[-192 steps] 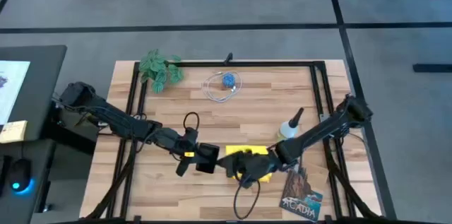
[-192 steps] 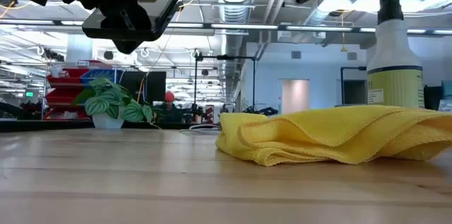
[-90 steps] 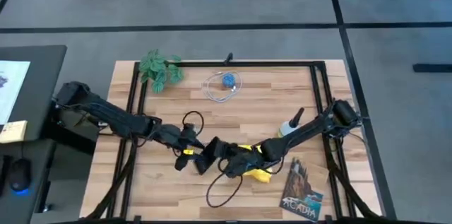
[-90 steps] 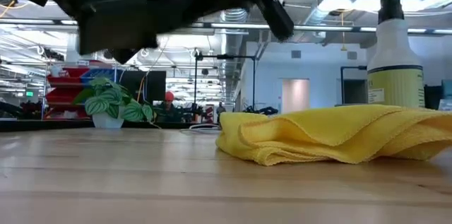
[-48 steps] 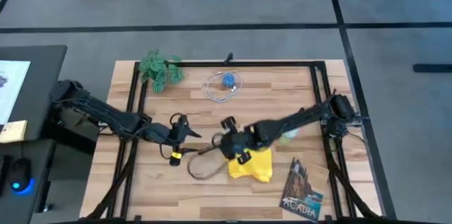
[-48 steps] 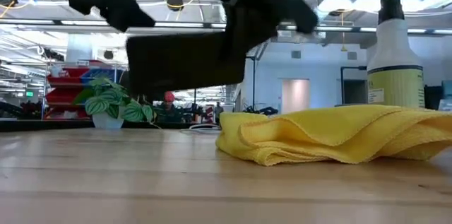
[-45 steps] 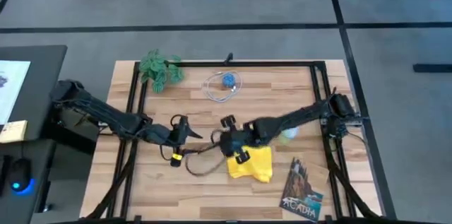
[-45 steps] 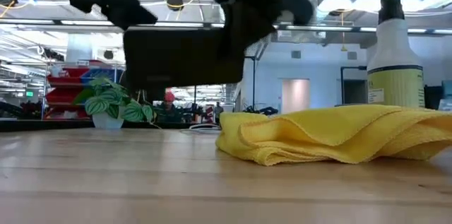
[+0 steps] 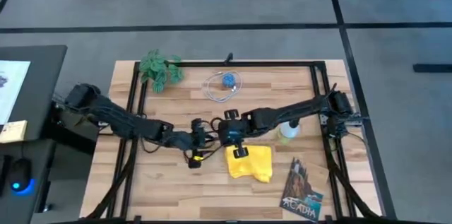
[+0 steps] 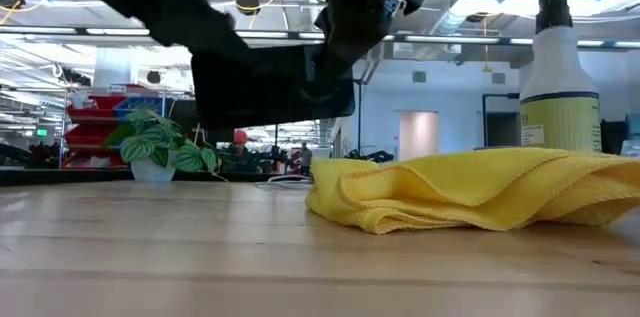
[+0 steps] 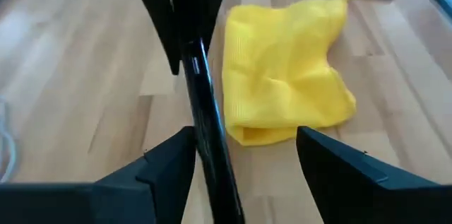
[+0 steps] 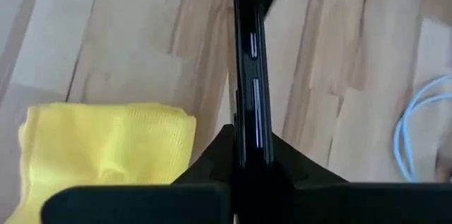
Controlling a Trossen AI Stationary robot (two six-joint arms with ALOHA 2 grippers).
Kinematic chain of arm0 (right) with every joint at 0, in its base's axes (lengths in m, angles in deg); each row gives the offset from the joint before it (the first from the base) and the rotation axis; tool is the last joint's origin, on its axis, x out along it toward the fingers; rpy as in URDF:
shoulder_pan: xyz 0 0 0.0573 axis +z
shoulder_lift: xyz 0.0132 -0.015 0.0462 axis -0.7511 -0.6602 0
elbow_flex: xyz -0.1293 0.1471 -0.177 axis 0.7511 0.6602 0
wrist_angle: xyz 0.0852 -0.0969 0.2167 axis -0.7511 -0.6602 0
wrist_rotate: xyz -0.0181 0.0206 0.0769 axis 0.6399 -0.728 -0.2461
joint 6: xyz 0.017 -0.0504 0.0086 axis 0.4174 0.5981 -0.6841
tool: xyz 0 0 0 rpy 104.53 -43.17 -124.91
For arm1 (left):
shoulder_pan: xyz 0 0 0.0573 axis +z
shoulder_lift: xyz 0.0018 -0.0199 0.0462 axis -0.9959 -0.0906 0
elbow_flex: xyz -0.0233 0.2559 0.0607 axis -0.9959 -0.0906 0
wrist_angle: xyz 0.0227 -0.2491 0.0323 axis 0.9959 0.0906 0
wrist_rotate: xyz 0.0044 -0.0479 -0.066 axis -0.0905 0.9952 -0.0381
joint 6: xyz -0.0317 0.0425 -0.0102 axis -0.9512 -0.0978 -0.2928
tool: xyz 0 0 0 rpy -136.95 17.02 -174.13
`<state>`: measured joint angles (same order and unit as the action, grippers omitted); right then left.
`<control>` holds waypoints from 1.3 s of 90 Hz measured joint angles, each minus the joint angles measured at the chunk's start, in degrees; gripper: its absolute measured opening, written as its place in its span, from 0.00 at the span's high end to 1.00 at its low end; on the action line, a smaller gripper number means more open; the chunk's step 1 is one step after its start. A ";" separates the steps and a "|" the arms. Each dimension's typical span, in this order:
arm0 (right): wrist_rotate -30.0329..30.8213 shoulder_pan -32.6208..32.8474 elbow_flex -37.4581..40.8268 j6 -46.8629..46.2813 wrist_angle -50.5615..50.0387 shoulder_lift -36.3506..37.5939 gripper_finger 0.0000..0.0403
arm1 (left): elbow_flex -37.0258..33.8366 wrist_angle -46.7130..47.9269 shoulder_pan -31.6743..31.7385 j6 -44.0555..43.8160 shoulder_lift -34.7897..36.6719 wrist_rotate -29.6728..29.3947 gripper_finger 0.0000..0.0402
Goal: Apply microfiber cloth
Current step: Wipe the front of the cellphone using a microfiber cloth
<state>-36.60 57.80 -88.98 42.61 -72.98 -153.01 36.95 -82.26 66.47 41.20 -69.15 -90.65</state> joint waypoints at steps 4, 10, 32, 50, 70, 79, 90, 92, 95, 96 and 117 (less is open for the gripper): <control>-0.38 0.20 -0.02 -0.06 0.52 -0.02 0.96 | 2.23 1.69 0.84 -0.02 -2.19 0.86 0.44; -0.97 0.26 -0.02 -0.64 -0.45 0.00 0.96 | 5.64 5.52 1.82 0.27 -5.10 1.81 0.44; -0.66 1.05 0.17 -3.02 -3.74 -0.44 0.96 | 12.95 15.69 2.33 2.45 -9.67 2.13 0.51; -0.28 1.63 0.19 -2.58 -3.38 -1.71 0.96 | 13.91 18.12 2.32 2.71 -9.51 2.79 0.70; -0.06 1.94 0.22 -4.01 -3.17 -1.73 0.95 | 14.05 20.76 2.23 1.37 -9.35 0.49 0.95; 0.11 2.28 0.22 -2.61 -2.59 -1.70 0.87 | 14.19 22.37 2.17 0.05 -9.30 -1.26 0.98; -0.08 2.87 -0.04 -1.30 -4.69 -1.62 0.67 | 14.06 24.81 1.93 -1.07 -9.43 -0.58 0.99; 0.02 2.87 -0.33 -1.36 -5.48 -1.51 0.63 | 14.06 24.73 1.83 -1.24 -9.43 -0.60 0.99; 0.09 2.87 -0.81 -1.92 -7.22 -1.43 0.57 | 14.06 24.70 1.63 -1.50 -9.41 -0.90 0.99; 0.11 2.87 -0.96 -2.18 -7.81 -1.39 0.56 | 14.06 24.70 1.57 -1.59 -9.39 -1.08 0.99; 4.22 4.64 -1.97 -8.53 -14.77 -0.29 0.38 | 7.28 20.31 0.00 -8.14 -6.25 -5.21 0.99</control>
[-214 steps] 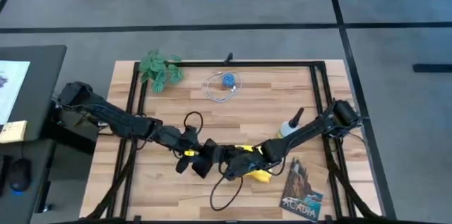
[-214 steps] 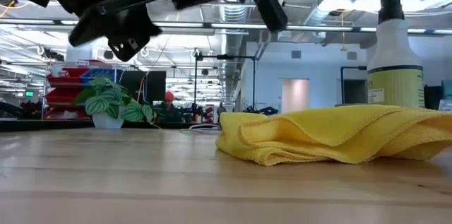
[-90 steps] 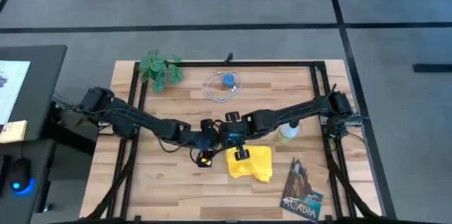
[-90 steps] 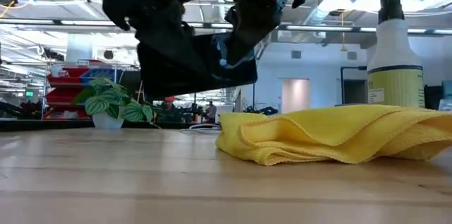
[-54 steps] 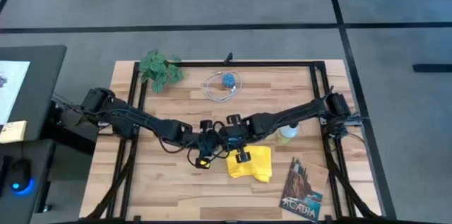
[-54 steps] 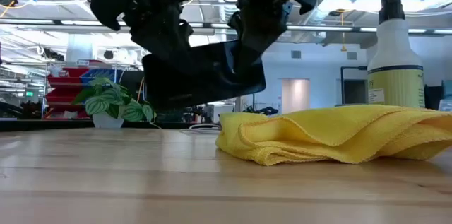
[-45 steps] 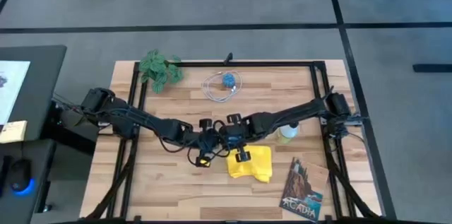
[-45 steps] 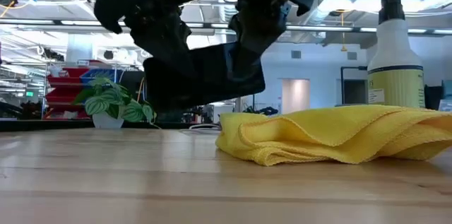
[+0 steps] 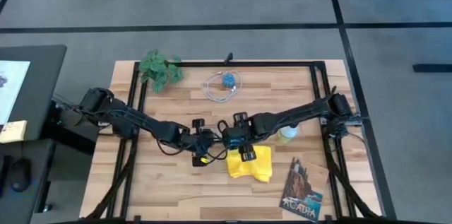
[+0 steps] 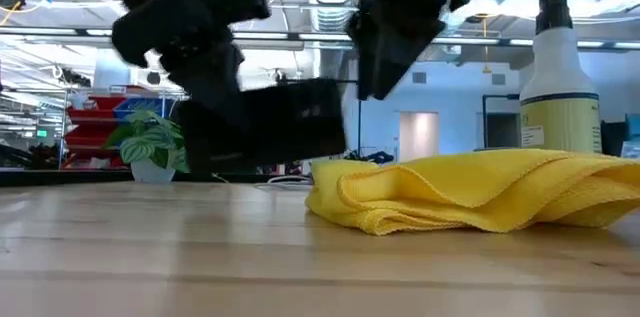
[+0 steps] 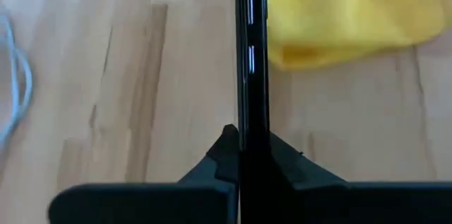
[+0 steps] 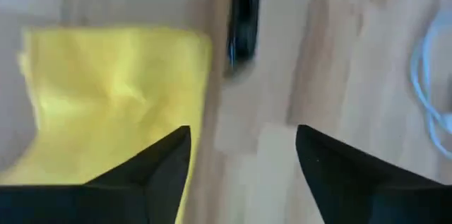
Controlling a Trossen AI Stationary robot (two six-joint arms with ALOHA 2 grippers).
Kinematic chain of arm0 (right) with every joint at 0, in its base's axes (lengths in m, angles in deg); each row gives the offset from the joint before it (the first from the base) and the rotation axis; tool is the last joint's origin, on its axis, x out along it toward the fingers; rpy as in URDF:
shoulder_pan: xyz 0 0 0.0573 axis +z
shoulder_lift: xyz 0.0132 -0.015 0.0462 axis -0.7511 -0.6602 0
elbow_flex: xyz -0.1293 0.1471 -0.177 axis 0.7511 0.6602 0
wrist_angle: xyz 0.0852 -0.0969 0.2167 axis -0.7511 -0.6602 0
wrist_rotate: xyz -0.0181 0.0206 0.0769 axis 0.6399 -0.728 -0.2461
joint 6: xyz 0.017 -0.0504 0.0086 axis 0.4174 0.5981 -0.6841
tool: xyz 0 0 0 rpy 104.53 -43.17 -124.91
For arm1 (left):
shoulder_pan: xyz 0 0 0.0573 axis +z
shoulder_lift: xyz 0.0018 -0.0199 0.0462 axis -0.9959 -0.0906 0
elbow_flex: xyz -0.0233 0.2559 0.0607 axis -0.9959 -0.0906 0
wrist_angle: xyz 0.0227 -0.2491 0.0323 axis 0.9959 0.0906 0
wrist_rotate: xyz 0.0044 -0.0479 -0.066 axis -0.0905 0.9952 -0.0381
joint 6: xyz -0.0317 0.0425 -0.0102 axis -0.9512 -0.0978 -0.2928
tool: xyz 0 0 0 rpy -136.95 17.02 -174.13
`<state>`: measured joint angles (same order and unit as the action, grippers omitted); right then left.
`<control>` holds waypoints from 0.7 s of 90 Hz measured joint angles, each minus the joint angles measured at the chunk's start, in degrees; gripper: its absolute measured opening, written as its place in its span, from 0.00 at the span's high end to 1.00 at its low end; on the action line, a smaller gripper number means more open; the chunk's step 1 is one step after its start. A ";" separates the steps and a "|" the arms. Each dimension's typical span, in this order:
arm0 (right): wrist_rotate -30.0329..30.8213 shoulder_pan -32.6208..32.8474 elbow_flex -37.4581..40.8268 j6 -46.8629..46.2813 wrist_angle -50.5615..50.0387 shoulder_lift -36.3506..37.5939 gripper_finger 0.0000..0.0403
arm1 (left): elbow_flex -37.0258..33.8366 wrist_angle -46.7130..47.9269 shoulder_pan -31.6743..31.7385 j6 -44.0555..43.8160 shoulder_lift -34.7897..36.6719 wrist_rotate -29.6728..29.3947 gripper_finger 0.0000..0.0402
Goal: Apply microfiber cloth
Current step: Wipe the front of the cellphone using a microfiber cloth
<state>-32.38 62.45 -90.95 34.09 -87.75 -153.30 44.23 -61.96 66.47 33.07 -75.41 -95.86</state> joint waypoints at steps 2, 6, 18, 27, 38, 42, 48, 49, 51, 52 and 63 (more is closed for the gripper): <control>0.21 0.54 0.00 -0.21 -0.18 0.01 0.38 | -1.24 -1.37 -0.07 -0.62 0.92 -0.17 0.99; 0.80 1.71 0.00 -0.70 -0.50 0.01 0.39 | -3.96 -5.02 -0.34 -1.78 3.02 -0.40 0.99; 2.75 5.23 2.65 -3.36 1.47 0.23 0.43 | -14.51 -19.73 -1.22 -5.66 10.93 -0.59 0.99; 4.15 7.61 7.45 -8.00 4.12 1.20 0.46 | -23.58 -34.34 -1.90 -8.47 16.54 -0.76 0.99; 5.74 10.86 14.12 -15.59 11.89 4.70 0.51 | -33.37 -53.83 -2.88 -11.45 20.23 -0.82 0.99; 5.90 12.07 16.64 -18.72 16.07 6.08 0.52 | -36.01 -60.05 -3.12 -12.33 20.38 -0.55 0.99; 5.88 13.62 20.32 -23.11 22.37 7.37 0.54 | -39.09 -66.00 -3.28 -13.87 20.45 -0.79 0.99; 5.88 13.86 20.92 -23.75 23.62 7.53 0.55 | -39.38 -66.69 -3.29 -14.06 20.35 -0.82 0.99; 5.86 14.27 22.07 -24.93 26.13 7.73 0.55 | -39.78 -67.61 -3.29 -14.47 20.16 -0.85 0.99; 5.86 14.45 22.55 -25.48 27.18 7.81 0.55 | -39.92 -67.78 -3.28 -14.65 20.08 -0.87 0.99; 5.62 15.54 27.63 -31.09 39.03 7.88 0.57 | -40.39 -68.36 -3.29 -15.17 18.59 -0.70 0.99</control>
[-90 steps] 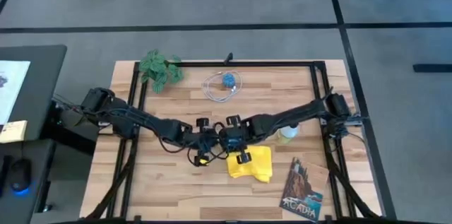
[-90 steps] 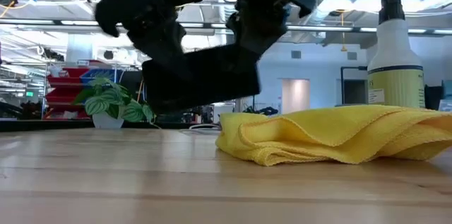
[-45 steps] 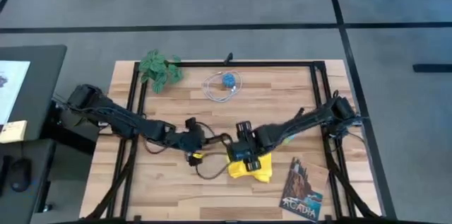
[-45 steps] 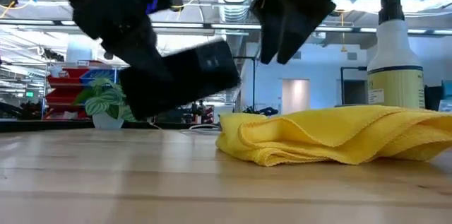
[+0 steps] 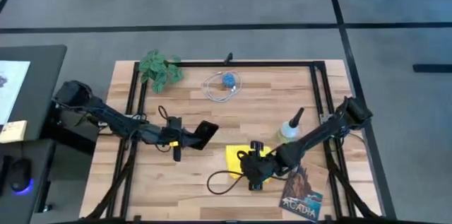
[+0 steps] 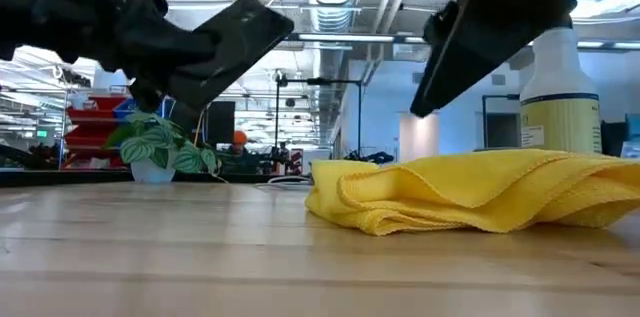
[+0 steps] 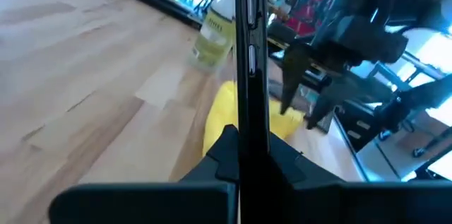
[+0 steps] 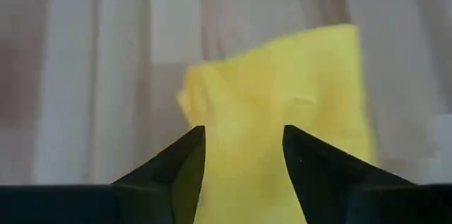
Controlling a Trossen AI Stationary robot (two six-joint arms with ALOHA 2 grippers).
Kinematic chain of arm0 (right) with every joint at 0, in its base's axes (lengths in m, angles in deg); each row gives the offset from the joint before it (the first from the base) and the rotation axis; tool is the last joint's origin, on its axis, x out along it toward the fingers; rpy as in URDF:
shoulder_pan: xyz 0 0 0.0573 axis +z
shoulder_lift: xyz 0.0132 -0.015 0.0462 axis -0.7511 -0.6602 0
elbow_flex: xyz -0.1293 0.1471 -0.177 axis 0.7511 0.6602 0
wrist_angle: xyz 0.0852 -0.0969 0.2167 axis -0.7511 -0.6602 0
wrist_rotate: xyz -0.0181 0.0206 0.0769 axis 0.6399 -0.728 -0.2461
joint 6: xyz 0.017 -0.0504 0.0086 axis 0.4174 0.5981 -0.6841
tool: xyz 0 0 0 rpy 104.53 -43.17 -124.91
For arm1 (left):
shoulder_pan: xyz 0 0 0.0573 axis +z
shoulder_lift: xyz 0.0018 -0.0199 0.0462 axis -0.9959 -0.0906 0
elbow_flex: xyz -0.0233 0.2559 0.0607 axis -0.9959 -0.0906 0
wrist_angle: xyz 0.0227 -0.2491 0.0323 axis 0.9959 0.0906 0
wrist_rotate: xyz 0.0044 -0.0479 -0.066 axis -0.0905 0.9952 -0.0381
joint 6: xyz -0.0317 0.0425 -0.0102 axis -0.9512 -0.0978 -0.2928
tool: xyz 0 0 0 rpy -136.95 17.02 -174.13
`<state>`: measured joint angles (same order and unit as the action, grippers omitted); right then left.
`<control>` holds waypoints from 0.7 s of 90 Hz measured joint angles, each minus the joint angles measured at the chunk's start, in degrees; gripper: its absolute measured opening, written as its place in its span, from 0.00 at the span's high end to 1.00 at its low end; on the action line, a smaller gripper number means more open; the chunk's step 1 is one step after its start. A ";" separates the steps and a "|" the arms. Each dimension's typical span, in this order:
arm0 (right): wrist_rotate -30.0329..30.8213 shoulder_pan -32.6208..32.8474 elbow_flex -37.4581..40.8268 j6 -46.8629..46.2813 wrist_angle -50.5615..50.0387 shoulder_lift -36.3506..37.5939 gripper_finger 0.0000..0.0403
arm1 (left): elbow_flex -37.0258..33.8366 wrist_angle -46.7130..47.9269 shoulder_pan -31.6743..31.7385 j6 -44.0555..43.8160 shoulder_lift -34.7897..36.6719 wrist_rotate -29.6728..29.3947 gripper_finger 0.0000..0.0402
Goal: Apply microfiber cloth
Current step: Wipe the front of the cellphone using a microfiber cloth
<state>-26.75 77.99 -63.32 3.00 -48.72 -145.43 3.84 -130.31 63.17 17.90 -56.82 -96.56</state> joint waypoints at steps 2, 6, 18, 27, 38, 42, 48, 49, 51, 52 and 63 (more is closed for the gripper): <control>-0.16 -0.05 0.84 -0.17 1.60 0.00 0.57 | 0.00 -0.22 0.00 -0.01 -0.33 -0.02 0.99; -0.13 -0.20 2.10 -0.15 3.47 0.00 0.57 | 0.00 -1.70 0.00 0.20 -1.20 -0.03 0.99; 5.42 -0.64 3.64 3.01 3.40 -0.02 0.51 | 0.04 -2.13 0.00 1.08 -3.75 -0.04 0.98; 7.63 -0.88 4.48 5.88 4.80 0.04 0.44 | 0.02 -2.20 0.00 -0.34 -5.76 -0.02 0.98; 6.45 -2.22 7.56 4.21 6.30 0.00 0.37 | 0.02 -2.49 0.00 -1.90 -8.07 0.02 0.98; 6.58 -2.89 8.94 3.26 7.57 0.00 0.36 | 0.02 -3.19 0.00 -2.07 -8.92 0.04 0.98; 6.56 -3.83 11.17 2.79 10.32 0.00 0.36 | 0.02 -5.39 0.00 -2.13 -10.30 0.04 0.98; 6.38 -3.98 11.50 2.82 10.68 0.00 0.36 | 0.03 -5.70 0.00 -2.13 -10.52 0.04 0.98; 5.92 -4.20 12.23 2.90 11.72 0.00 0.36 | 0.04 -6.23 0.00 -2.13 -10.94 0.02 0.98; 5.70 -4.31 12.57 3.05 12.28 0.00 0.36 | 0.04 -6.42 0.00 -2.14 -11.16 0.03 0.98; 2.83 -4.43 15.65 4.73 19.31 -1.53 0.40 | 0.04 -8.69 0.00 -3.12 -13.32 0.17 0.98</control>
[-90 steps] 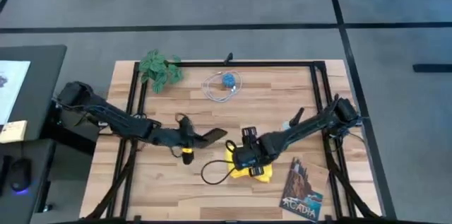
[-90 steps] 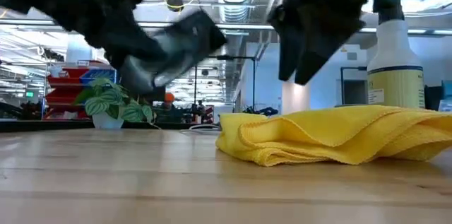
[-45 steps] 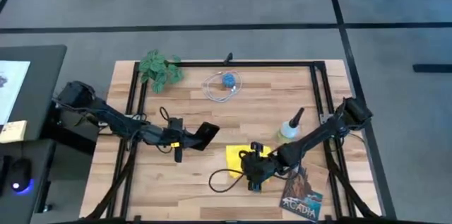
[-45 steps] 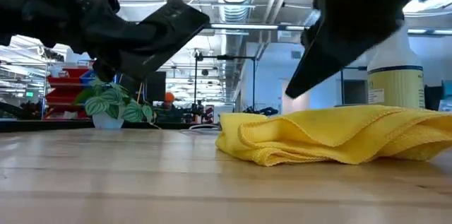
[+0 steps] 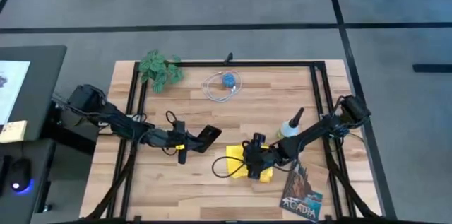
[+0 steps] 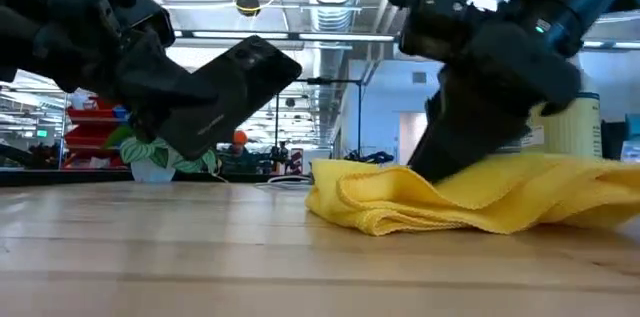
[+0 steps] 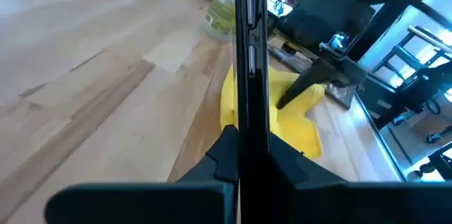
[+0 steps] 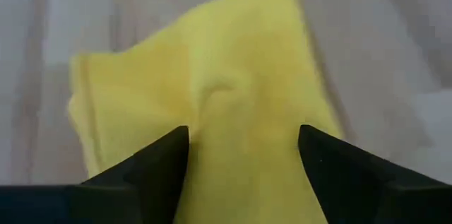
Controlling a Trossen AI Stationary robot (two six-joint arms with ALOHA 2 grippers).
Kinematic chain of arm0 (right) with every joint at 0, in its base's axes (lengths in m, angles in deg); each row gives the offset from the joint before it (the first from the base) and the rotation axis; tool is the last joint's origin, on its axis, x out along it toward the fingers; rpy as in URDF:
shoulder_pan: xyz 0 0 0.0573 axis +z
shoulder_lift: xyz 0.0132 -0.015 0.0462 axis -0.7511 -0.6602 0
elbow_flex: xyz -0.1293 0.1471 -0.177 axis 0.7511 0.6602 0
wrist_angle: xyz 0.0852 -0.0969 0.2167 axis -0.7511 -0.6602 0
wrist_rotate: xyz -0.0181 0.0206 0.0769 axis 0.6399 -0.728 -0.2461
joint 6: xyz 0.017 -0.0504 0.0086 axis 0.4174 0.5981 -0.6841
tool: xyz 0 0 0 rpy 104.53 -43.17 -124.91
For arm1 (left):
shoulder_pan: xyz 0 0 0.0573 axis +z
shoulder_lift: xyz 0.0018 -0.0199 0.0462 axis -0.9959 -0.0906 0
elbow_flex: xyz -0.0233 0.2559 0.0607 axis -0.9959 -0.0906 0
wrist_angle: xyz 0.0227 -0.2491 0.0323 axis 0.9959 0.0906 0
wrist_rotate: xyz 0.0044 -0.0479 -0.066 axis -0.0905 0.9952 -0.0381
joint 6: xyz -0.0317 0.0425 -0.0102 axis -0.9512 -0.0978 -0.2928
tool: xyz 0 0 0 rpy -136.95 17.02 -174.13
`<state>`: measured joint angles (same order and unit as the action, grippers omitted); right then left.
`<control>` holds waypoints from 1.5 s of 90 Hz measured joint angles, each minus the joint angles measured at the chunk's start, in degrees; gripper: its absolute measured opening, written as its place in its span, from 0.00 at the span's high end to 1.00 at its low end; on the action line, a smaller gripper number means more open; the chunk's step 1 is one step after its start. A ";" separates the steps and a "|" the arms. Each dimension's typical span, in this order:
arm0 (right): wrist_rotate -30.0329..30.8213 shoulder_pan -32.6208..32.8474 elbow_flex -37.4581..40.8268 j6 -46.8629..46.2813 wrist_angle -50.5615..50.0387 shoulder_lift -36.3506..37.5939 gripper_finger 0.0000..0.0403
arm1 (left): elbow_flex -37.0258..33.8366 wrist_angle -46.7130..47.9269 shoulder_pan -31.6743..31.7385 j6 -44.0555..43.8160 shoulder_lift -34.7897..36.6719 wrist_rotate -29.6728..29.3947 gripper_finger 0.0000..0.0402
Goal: Apply microfiber cloth
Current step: Wipe the front of the cellphone using a microfiber cloth
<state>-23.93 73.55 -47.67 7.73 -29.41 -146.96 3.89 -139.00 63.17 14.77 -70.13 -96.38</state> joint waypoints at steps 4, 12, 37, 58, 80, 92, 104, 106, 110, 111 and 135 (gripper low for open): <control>-0.22 0.05 0.40 0.90 1.39 -1.15 0.42 | 0.00 -0.35 0.00 -0.68 -0.39 0.26 0.98; -0.25 0.41 0.16 1.31 5.64 -4.09 0.49 | 0.07 -0.32 0.00 -2.10 -1.12 0.51 0.98; 4.66 2.24 0.27 -2.35 16.94 -7.92 0.95 | 0.07 -1.33 0.00 -2.92 -1.06 0.92 0.97; 23.45 4.78 -2.30 7.28 22.09 -0.43 0.99 | 1.50 -1.98 -0.01 -3.13 -1.04 2.42 0.97; 32.88 3.03 -13.26 35.26 22.85 -0.13 1.00 | 7.30 -0.76 -0.05 1.69 -1.06 3.25 0.97; 34.98 0.95 -15.17 41.37 20.90 -2.12 1.00 | 9.55 1.25 -0.03 3.33 -1.10 3.25 0.97; 29.61 0.06 -15.74 41.53 18.97 -3.21 1.00 | 10.43 1.24 -0.07 3.84 -1.17 3.64 0.97; 28.66 0.06 -15.72 41.32 17.77 -3.21 1.00 | 10.45 1.27 -0.07 3.91 -1.19 3.63 0.97; 28.17 0.08 -15.73 40.57 15.10 -3.21 1.00 | 10.45 1.31 -0.07 4.08 -1.19 3.61 0.97; 28.36 0.10 -15.75 40.25 14.26 -3.21 1.00 | 10.45 1.32 -0.07 4.09 -1.19 3.58 0.97; 49.18 3.25 -15.56 40.05 7.61 -1.57 1.00 | 10.64 1.05 -0.17 3.70 -1.02 2.60 0.97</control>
<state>25.25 76.81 -63.23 47.78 -21.80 -148.53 14.53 -137.95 63.00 18.47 -71.15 -93.78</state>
